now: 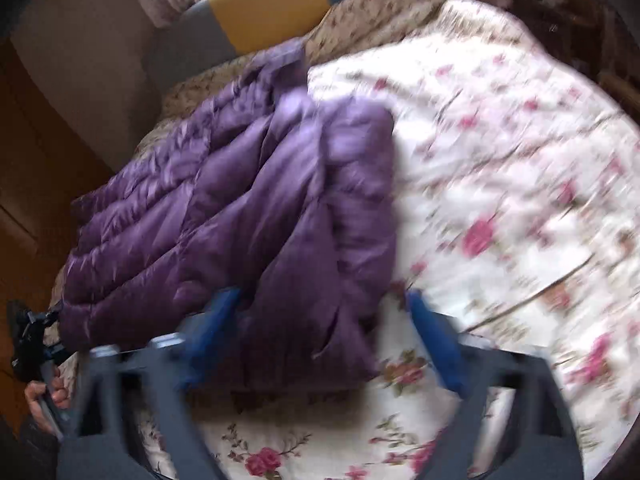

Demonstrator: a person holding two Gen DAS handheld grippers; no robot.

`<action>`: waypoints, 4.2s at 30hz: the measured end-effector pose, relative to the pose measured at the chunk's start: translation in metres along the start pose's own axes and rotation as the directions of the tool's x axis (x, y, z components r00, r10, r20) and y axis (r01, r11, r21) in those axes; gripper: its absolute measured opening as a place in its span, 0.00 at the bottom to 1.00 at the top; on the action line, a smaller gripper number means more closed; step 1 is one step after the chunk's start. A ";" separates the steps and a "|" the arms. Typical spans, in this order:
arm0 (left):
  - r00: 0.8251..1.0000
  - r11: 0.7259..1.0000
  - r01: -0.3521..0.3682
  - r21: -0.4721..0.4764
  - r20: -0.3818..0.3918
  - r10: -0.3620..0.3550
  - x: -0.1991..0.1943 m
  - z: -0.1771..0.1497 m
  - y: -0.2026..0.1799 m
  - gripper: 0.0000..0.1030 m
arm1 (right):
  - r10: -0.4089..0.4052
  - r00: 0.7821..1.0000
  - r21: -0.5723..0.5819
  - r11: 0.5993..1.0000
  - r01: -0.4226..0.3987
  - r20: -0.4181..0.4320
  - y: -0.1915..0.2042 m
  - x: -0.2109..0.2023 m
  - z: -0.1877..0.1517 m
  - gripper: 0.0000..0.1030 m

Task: Fold large clothes

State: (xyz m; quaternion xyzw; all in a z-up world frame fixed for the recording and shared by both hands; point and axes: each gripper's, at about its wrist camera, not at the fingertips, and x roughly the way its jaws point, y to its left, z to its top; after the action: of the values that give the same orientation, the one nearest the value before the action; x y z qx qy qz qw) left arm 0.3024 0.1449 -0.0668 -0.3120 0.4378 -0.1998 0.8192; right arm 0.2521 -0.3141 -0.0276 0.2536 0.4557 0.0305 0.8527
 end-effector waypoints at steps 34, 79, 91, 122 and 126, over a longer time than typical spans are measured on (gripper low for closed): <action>0.995 0.974 -0.093 0.205 0.058 0.082 -0.168 -0.116 -0.016 0.68 | -0.008 0.999 -0.216 0.976 -0.001 -0.040 0.049 -0.155 -0.112 0.58; 0.999 0.994 -0.003 0.112 0.040 -0.001 -0.145 -0.099 -0.024 0.70 | -0.039 0.996 -0.185 0.981 0.054 0.083 0.051 -0.131 -0.052 0.70; 0.990 0.989 -0.143 0.048 -0.012 0.143 -0.064 -0.037 -0.048 0.31 | -0.071 0.997 -0.171 0.982 0.077 0.041 0.061 -0.036 0.012 0.38; 0.896 0.883 -0.444 0.153 0.099 0.433 0.009 -0.044 -0.024 0.15 | -0.288 0.951 -0.195 0.932 0.306 0.113 0.035 0.038 0.008 0.04; 0.889 0.875 -0.458 0.157 0.082 0.451 0.004 -0.041 -0.030 0.18 | -0.319 0.941 -0.209 0.918 0.337 0.115 0.039 0.033 0.011 0.09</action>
State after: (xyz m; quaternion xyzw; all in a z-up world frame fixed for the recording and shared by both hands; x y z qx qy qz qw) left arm 0.2689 0.1073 -0.0660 -0.1329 0.4623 -0.0320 0.8761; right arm 0.2865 -0.2750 -0.0297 0.0762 0.4513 -0.0712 0.8862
